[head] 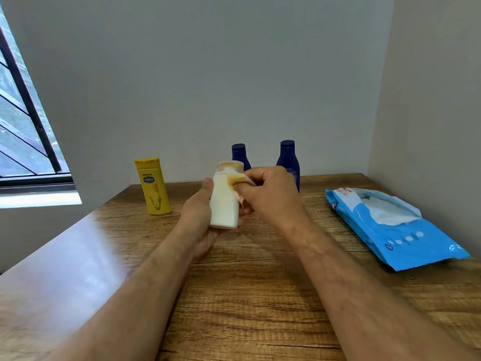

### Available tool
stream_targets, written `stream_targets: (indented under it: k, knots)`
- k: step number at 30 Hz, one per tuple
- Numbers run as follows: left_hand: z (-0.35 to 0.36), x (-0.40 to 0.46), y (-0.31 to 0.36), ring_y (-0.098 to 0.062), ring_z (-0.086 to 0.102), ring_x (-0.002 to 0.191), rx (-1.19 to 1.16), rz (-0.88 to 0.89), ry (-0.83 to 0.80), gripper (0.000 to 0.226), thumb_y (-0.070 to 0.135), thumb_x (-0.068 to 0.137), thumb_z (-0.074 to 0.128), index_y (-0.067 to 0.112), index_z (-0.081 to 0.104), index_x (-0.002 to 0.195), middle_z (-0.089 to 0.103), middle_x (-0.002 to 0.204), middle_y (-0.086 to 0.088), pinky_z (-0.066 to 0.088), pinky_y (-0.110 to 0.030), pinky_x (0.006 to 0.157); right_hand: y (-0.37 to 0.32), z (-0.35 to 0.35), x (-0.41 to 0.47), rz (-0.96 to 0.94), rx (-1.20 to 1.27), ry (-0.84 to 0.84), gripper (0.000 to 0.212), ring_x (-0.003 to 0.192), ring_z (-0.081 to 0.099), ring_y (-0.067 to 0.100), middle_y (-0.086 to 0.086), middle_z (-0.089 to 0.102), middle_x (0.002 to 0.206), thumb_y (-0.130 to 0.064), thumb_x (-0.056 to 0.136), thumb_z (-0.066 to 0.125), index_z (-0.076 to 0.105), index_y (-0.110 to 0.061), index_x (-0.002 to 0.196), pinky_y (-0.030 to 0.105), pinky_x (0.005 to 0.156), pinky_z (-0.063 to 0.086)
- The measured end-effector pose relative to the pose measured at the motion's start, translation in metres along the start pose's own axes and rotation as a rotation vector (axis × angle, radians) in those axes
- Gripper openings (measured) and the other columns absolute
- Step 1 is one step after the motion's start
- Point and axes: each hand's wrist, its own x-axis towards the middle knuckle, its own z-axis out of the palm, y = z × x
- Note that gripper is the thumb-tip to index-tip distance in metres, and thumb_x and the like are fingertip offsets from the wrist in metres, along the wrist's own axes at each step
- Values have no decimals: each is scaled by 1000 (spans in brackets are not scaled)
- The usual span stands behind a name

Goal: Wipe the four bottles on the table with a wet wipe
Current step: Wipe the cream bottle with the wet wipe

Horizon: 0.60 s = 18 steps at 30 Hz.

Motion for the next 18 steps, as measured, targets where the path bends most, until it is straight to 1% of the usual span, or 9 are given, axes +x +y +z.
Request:
stream_targets:
  k: [1,3,5,7,9,11,13,15,18]
  knots:
    - [1,-1,0,-30,76,73,5,-11,-16,42,45,105,40,9,57,120,78,89,-16,61,-39,53,0,-1,1,-10,38,41,15,60,71,9,3,74,89,-17,91,71,76,-12,104,22,51,56]
    - [1,-2,0,-29,76,74,7,-18,-36,49,51,101,44,10,58,122,77,92,-17,60,-37,51,-1,-1,0,-22,53,52,17,57,69,7,3,74,91,-17,91,71,76,-12,107,20,49,55]
    - [-1,-2,2,-29,75,85,-5,-3,-52,55,56,98,48,9,60,125,76,104,-18,63,-42,65,-3,0,-1,-7,28,-40,17,58,69,9,5,73,92,-15,90,73,76,-11,106,22,50,55]
    - [-4,-3,5,-34,73,102,-47,11,-52,57,52,97,50,6,59,128,73,115,-21,59,-51,88,-5,-1,-2,30,-3,-187,14,59,68,13,7,74,87,-13,87,75,77,-11,101,27,53,57]
    - [-7,-2,6,-37,70,110,-110,17,-43,56,47,97,54,4,55,133,70,120,-25,57,-54,92,-7,-3,-4,54,-29,-308,12,60,68,16,6,74,81,-10,85,76,78,-9,97,28,53,58]
    - [-7,1,6,-37,70,108,-144,47,-33,51,41,98,58,10,50,137,68,125,-23,59,-55,85,-7,-3,-4,47,-33,-317,13,59,68,13,4,73,79,-10,84,77,78,-8,97,27,52,56]
    - [-5,4,5,-31,74,96,-83,112,8,38,36,102,55,19,48,136,69,123,-16,62,-53,76,-6,-2,-3,24,-22,-218,15,55,65,7,4,73,84,-13,87,75,77,-10,102,23,49,54]
    - [-1,0,3,-21,72,77,31,127,11,32,37,104,50,21,50,131,70,109,-11,60,-40,61,-3,-3,0,8,2,-69,19,51,62,4,2,72,90,-14,90,72,76,-13,108,21,48,53]
    - [1,-6,3,-19,54,61,120,41,-87,40,47,103,43,14,58,119,60,83,-8,41,-25,42,-1,-8,5,-2,112,35,21,53,63,3,-1,70,88,-11,92,70,74,-12,113,21,49,55]
